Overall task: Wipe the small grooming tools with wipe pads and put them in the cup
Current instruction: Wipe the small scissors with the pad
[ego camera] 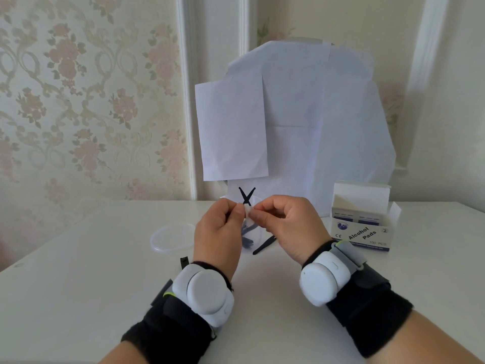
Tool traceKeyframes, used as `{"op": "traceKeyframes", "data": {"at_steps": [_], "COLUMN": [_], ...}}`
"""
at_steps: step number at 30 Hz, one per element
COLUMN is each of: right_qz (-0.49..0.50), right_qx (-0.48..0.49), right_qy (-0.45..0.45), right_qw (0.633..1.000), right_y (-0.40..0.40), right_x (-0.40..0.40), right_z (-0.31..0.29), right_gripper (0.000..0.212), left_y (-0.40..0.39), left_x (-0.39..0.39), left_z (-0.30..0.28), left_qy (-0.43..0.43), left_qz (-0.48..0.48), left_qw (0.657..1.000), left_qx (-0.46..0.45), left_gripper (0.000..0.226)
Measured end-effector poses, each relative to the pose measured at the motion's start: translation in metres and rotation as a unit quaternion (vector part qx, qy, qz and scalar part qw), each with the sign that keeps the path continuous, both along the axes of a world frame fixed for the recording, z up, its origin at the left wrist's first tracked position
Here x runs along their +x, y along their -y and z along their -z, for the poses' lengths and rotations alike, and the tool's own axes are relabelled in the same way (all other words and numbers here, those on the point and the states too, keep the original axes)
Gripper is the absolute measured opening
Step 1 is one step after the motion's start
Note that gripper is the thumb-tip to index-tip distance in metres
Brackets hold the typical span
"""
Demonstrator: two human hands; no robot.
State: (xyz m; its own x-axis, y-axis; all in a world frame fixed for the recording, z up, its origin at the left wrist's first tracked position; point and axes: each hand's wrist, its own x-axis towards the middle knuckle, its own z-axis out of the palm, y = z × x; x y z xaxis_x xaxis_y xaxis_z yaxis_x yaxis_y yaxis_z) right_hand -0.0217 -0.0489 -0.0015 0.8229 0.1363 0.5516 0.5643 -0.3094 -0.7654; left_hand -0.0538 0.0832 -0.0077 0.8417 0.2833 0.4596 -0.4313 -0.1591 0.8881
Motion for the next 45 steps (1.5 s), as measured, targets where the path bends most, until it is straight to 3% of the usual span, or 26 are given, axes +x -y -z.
{"op": "traceKeyframes", "data": {"at_steps": [13,21,27,33,45], "right_qz": [0.051,0.041,0.056,0.052,-0.039], "right_qx": [-0.003,-0.072,-0.039,-0.083,0.006], "right_qy": [0.048,0.086,0.078,0.102,-0.051], "right_qw": [0.998,0.993,0.995,0.990,0.998], "right_y": [0.001,-0.002,0.000,-0.001,-0.002], "right_x": [0.002,-0.003,-0.004,-0.005,-0.012], "right_z": [0.000,-0.001,-0.004,-0.004,-0.008], "right_gripper": [0.006,0.011,0.009,0.003,0.019], "left_y": [-0.005,-0.006,-0.008,-0.010,-0.010], "left_x": [0.003,0.002,0.004,0.006,0.004], "left_z": [0.000,0.000,0.003,0.003,0.002], "left_qy": [0.023,0.039,0.080,0.078,0.085], "left_qz": [-0.051,-0.056,-0.054,-0.048,-0.034], "left_qw": [0.998,0.998,0.995,0.996,0.995], "left_qx": [0.029,0.006,-0.017,-0.025,-0.047], "left_gripper": [0.022,0.022,0.022,0.020,0.022]}}
